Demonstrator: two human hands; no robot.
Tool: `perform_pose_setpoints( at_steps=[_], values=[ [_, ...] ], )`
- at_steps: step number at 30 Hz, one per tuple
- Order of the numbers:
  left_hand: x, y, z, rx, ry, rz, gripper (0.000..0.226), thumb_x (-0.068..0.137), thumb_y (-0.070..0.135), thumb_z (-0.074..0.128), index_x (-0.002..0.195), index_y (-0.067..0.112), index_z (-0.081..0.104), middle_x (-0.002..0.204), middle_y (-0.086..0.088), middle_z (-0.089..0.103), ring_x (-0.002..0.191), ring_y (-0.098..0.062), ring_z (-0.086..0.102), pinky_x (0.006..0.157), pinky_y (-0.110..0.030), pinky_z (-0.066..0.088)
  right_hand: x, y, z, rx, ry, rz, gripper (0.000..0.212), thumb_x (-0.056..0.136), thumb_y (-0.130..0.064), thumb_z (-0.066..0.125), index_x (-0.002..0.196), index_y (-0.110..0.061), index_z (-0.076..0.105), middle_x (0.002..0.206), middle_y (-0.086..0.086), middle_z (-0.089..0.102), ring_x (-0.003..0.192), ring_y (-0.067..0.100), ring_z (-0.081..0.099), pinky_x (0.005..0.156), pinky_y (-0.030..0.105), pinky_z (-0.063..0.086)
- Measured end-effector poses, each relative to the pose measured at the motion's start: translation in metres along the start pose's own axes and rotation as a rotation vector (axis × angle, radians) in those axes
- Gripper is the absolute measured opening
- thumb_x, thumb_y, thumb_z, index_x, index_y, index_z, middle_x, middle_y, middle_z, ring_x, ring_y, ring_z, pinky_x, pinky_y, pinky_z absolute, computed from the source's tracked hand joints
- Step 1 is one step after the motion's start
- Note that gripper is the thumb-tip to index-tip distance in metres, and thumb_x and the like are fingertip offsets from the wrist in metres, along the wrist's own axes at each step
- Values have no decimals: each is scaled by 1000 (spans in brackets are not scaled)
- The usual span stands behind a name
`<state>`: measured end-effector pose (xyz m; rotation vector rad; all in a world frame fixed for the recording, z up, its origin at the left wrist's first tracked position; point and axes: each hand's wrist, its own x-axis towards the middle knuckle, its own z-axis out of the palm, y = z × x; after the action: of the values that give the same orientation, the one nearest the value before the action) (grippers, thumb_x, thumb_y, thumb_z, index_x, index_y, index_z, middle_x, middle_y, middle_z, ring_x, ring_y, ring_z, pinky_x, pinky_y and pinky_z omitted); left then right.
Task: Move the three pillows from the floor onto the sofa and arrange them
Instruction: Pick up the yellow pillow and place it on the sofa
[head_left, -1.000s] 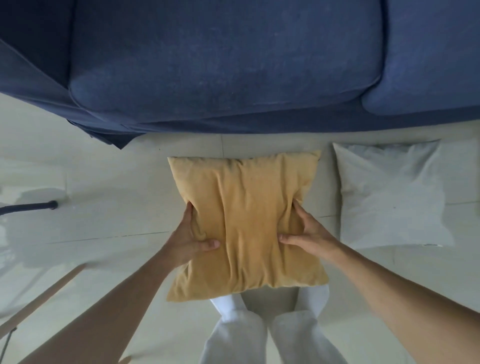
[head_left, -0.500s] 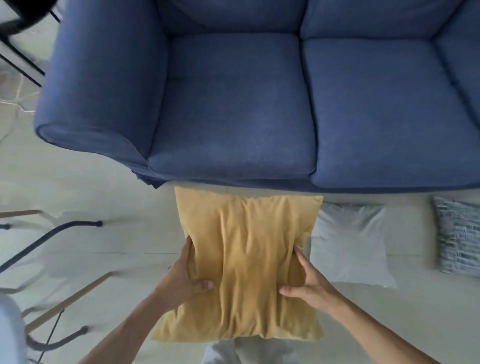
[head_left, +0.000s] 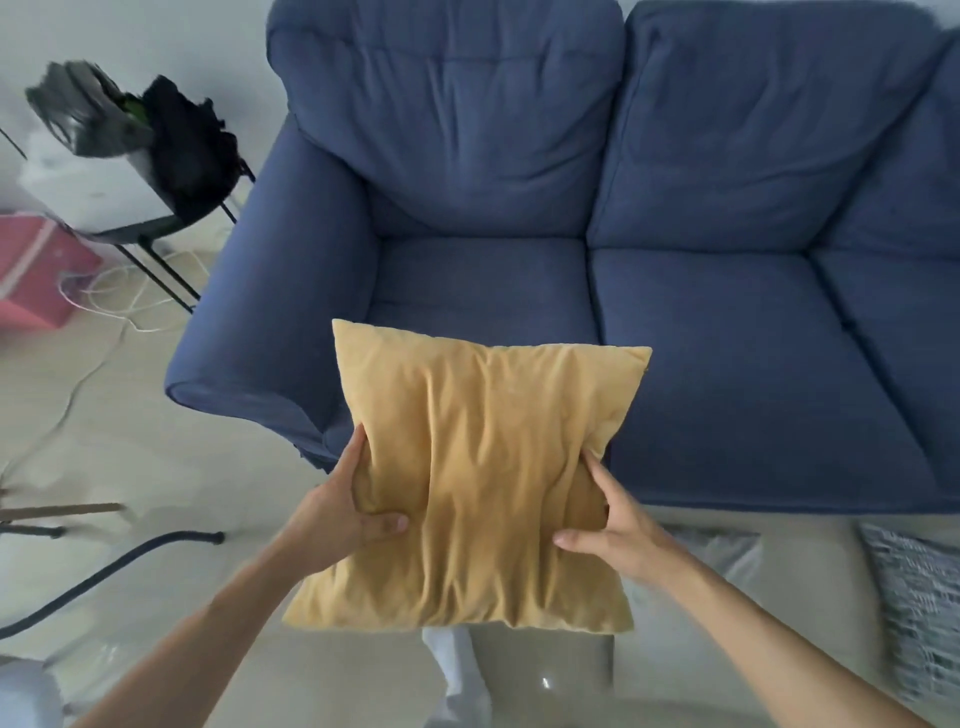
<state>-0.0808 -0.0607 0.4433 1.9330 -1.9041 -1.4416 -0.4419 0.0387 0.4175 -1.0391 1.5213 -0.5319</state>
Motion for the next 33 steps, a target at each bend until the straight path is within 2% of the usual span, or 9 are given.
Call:
perform_pose_setpoints(
  at_steps=[4, 8, 10, 12, 16, 22, 29, 31, 33],
  values=[
    [53, 35, -28, -32, 78, 71, 143, 71, 43, 99, 162, 64, -9, 149, 26, 47, 134, -12, 52, 110, -34, 45, 48, -39, -28, -76, 54, -72, 126, 90, -29, 90, 174, -43, -3, 177, -26, 12, 163, 2, 17, 135, 37, 21],
    [112, 69, -59, 18, 136, 143, 136, 81, 37, 94, 159, 66, -14, 116, 46, 46, 105, -4, 54, 83, -19, 45, 102, -71, -47, -153, 127, -94, 120, 94, -14, 80, 173, -43, -6, 164, -36, 10, 155, -18, 18, 127, 22, 20],
    [147, 85, -82, 50, 145, 178, 135, 83, 38, 92, 157, 68, -16, 117, 45, 45, 109, -9, 55, 88, -26, 45, 137, -91, -55, -171, 162, -123, 117, 95, -7, 76, 173, -44, -3, 156, -34, 20, 133, -37, 23, 120, 9, 25],
    [184, 101, -107, 71, 142, 205, 135, 84, 39, 91, 158, 66, -18, 129, 34, 47, 125, -19, 56, 96, -33, 44, 177, -114, -65, -185, 209, -131, 115, 96, -6, 75, 173, -40, -4, 149, -30, 22, 122, -33, 31, 106, -1, 26],
    [256, 134, -149, 73, 172, 249, 135, 85, 36, 91, 160, 62, -18, 142, 24, 46, 143, -27, 52, 103, -37, 44, 253, -162, -87, -228, 293, -175, 113, 96, -5, 71, 173, -41, -5, 155, -24, 24, 139, -8, 27, 117, 19, 24],
    [369, 164, -175, 92, 170, 288, 134, 87, 35, 88, 164, 52, -20, 162, 7, 48, 146, -30, 50, 102, -34, 39, 357, -202, -127, -403, 368, -216, 113, 95, -3, 68, 172, -42, -5, 164, 4, 34, 151, 23, 38, 120, 34, 39],
    [466, 163, -156, 241, 124, 246, 130, 96, 33, 78, 163, 31, -33, 155, -12, 53, 135, -35, 57, 100, -35, 43, 436, -202, -146, -529, 421, -187, 112, 93, -7, 68, 169, -48, -4, 161, 7, 37, 140, 34, 50, 117, 56, 49],
    [483, 159, -151, 307, 117, 220, 130, 96, 34, 77, 163, 25, -34, 163, -15, 44, 140, -38, 53, 109, -43, 44, 442, -194, -143, -568, 410, -197, 114, 94, -12, 67, 165, -54, -11, 166, 3, 32, 139, 35, 50, 113, 58, 52],
    [492, 157, -152, 338, 140, 165, 135, 93, 40, 80, 162, 27, -36, 175, -15, 22, 149, -42, 45, 118, -54, 41, 443, -187, -145, -594, 425, -166, 113, 99, -20, 68, 163, -57, -16, 168, 4, 29, 137, 35, 52, 106, 59, 56]
  ],
)
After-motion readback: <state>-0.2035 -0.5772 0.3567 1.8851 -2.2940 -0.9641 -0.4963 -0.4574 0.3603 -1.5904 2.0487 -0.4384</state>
